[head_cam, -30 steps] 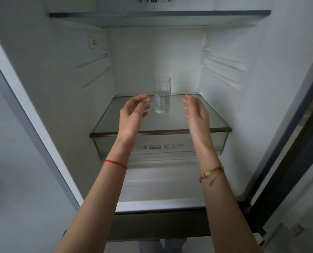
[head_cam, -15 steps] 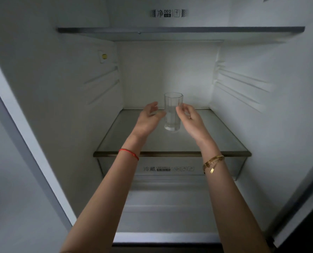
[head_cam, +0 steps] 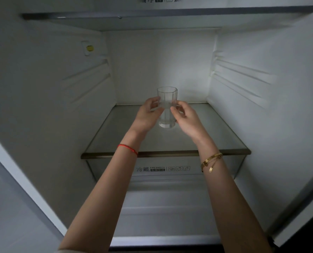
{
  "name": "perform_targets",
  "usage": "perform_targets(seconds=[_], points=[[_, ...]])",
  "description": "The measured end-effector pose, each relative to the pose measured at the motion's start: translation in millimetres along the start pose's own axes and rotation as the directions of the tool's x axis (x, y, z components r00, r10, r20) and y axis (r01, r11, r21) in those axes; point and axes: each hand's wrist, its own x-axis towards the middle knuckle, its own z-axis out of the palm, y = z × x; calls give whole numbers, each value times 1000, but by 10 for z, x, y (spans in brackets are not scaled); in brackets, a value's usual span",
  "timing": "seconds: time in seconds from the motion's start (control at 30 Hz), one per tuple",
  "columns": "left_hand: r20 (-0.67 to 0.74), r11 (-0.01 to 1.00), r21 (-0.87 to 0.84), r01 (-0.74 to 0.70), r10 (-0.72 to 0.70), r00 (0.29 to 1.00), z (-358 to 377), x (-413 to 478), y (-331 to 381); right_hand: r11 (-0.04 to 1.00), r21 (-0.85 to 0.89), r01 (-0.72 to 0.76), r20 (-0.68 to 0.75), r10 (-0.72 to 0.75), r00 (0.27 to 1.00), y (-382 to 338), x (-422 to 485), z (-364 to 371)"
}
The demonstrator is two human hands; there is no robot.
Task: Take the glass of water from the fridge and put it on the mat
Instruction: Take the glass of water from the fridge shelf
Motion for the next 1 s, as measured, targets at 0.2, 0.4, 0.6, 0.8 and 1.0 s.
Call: perform_targets(seconds=[0.2, 0.4, 0.6, 0.8, 1.0], points=[[-51, 999, 16, -32, 33, 998, 24, -110, 41, 999, -6, 33, -24, -33, 999, -12, -78, 4], [-99, 997, 6, -74, 74, 992, 23, -243, 91, 997, 8, 72, -48, -71, 996, -120, -226, -28], [-125, 992, -34, -124, 118, 985, -31, -419, 114, 994, 39, 100, -67, -97, 993, -298, -418, -60], [-151, 985, -49, -168, 159, 976, -138, -629, 165, 989, 32, 142, -55, -140, 989, -459, -628, -34], [-158, 983, -50, -179, 169, 973, -246, -845, 196, 986, 51, 156, -61, -153, 986, -546, -815, 28]])
